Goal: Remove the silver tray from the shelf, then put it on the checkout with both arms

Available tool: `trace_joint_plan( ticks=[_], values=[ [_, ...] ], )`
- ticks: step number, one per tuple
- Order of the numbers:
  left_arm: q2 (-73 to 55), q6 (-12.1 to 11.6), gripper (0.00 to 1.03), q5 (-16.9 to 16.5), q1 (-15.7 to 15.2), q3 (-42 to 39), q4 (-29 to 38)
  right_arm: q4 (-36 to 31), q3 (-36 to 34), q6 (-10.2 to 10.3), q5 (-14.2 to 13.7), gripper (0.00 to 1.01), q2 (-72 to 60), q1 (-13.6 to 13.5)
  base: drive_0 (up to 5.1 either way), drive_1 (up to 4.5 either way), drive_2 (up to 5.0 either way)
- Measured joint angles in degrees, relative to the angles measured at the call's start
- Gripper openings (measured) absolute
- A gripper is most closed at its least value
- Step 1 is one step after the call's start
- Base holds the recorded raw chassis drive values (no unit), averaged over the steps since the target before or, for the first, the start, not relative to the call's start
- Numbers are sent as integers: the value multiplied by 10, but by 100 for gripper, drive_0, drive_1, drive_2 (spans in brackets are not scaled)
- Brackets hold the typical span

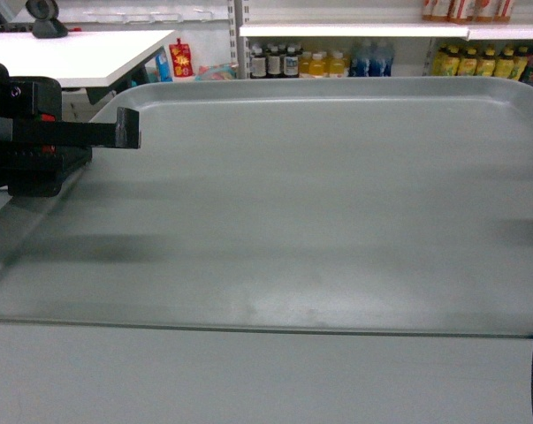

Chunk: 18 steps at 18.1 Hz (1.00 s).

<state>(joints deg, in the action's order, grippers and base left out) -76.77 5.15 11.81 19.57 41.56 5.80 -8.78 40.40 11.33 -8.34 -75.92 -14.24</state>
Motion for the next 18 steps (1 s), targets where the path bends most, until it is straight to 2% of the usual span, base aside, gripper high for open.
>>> trace_joint_plan(
  ticks=[18],
  values=[
    [0, 0, 3, 1, 0, 0, -4, 4, 0, 0, 0, 3, -1, 0, -504, 237, 237]
  ],
)
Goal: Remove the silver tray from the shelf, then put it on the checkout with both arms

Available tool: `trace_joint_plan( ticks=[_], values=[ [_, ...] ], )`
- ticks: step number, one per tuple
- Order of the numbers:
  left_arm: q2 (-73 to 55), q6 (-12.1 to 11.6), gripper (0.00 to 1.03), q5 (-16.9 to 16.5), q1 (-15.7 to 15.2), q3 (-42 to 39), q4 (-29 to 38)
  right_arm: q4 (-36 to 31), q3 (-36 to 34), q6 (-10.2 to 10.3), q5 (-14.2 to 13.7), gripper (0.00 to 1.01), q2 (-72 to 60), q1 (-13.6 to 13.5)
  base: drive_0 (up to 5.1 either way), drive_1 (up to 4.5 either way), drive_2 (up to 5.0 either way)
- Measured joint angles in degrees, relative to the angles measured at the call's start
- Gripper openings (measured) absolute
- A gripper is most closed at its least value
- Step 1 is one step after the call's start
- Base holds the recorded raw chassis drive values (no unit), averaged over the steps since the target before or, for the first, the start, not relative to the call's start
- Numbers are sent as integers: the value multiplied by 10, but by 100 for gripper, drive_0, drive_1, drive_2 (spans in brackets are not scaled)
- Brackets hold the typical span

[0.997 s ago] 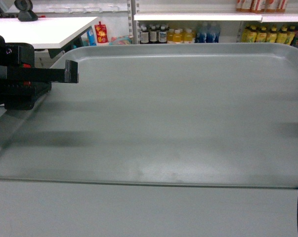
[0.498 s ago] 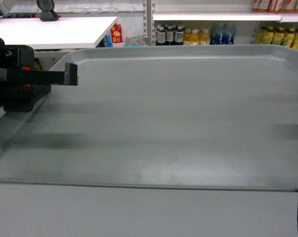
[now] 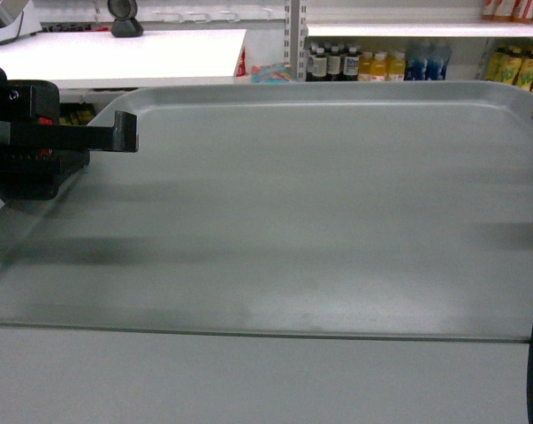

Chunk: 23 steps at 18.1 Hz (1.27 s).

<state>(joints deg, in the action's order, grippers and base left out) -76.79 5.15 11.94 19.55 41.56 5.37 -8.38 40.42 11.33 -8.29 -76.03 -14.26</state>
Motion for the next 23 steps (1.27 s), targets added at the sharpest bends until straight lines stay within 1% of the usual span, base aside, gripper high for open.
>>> trace_joint_plan(
  ticks=[23],
  values=[
    [0, 0, 3, -1, 0, 0, 3, -4, 0, 0, 0, 3, 0, 0, -501, 240, 240]
  ],
)
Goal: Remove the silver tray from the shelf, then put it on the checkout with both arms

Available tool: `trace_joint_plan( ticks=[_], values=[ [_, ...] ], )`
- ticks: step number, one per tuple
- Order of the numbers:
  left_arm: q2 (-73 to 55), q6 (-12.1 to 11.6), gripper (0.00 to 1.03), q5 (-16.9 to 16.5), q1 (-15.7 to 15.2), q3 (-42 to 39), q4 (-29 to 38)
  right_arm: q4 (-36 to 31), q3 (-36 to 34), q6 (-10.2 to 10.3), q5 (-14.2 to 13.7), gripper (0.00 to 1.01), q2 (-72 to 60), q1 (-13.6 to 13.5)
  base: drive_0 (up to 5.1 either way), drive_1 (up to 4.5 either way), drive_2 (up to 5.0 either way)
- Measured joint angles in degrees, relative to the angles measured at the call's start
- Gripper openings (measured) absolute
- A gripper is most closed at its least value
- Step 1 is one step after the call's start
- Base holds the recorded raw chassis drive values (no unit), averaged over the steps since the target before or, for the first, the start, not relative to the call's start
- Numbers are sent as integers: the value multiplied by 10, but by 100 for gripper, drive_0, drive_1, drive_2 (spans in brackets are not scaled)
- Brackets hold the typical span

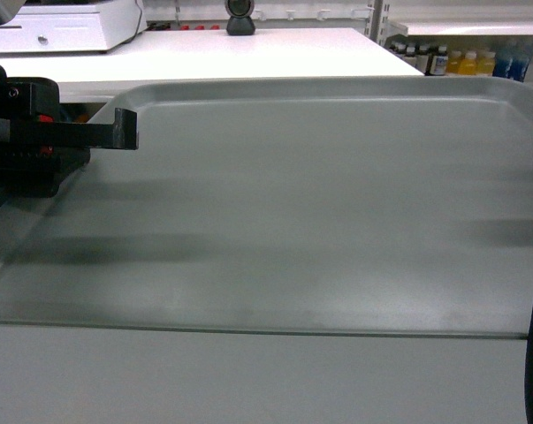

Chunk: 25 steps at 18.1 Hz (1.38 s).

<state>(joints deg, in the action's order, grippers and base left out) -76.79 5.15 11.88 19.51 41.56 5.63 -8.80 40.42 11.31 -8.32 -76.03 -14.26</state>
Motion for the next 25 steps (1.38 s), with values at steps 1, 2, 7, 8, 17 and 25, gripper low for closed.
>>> trace_joint_plan(
  ticks=[1, 2, 7, 8, 17, 25],
  values=[
    [0, 0, 3, 0, 0, 0, -1, 3, 0, 0, 0, 3, 0, 0, -497, 244, 244],
    [0, 0, 3, 0, 0, 0, -1, 1, 0, 0, 0, 3, 0, 0, -497, 244, 244],
    [0, 0, 3, 0, 0, 0, -1, 2, 0, 0, 0, 3, 0, 0, -497, 244, 244],
    [0, 0, 3, 0, 0, 0, 0, 2, 0, 0, 0, 3, 0, 0, -497, 244, 244],
    [0, 0, 3, 0, -3, 0, -1, 2, 0, 0, 0, 3, 0, -3, -221, 108, 108],
    [0, 0, 3, 1, -1, 0, -1, 2, 0, 0, 0, 3, 0, -3, 0, 0, 0]
  ],
)
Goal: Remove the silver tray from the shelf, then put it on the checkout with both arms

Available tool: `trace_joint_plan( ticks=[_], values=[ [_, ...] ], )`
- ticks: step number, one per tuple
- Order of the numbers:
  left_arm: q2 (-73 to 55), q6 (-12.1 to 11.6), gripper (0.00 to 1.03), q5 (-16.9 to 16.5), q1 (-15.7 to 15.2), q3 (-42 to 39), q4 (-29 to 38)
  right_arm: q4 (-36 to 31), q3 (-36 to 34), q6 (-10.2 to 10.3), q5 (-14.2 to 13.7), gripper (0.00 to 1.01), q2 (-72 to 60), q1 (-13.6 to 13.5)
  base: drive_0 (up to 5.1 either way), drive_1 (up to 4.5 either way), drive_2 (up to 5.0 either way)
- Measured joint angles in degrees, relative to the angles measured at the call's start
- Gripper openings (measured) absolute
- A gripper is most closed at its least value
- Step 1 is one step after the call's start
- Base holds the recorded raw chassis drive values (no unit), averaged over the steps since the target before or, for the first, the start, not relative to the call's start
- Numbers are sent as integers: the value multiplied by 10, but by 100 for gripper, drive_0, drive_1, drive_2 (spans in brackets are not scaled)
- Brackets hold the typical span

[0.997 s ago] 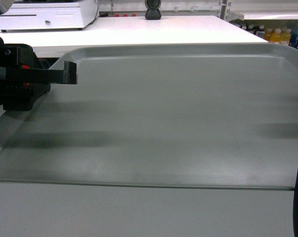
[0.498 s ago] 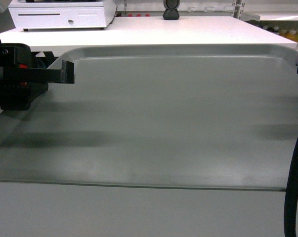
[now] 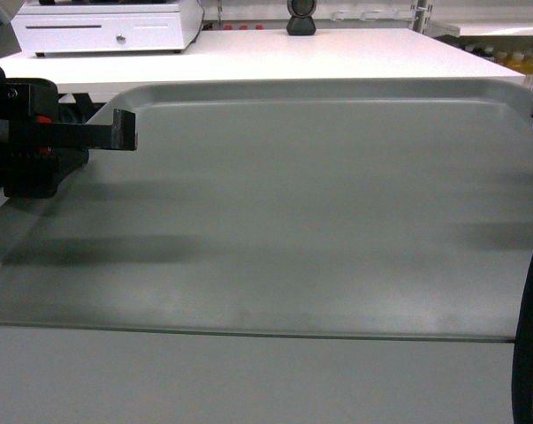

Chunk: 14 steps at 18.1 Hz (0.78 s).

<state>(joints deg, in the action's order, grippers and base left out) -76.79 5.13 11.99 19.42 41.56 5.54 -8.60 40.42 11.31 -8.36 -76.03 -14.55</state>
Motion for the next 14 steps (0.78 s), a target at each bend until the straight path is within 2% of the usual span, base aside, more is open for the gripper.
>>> trace_joint_plan(
  ticks=[12, 14],
  values=[
    [0, 0, 3, 0, 0, 0, 0, 0, 0, 0, 0, 3, 0, 0, 0, 0, 0],
    [0, 0, 3, 0, 0, 0, 0, -2, 0, 0, 0, 3, 0, 0, 16, 438, -407]
  ],
)
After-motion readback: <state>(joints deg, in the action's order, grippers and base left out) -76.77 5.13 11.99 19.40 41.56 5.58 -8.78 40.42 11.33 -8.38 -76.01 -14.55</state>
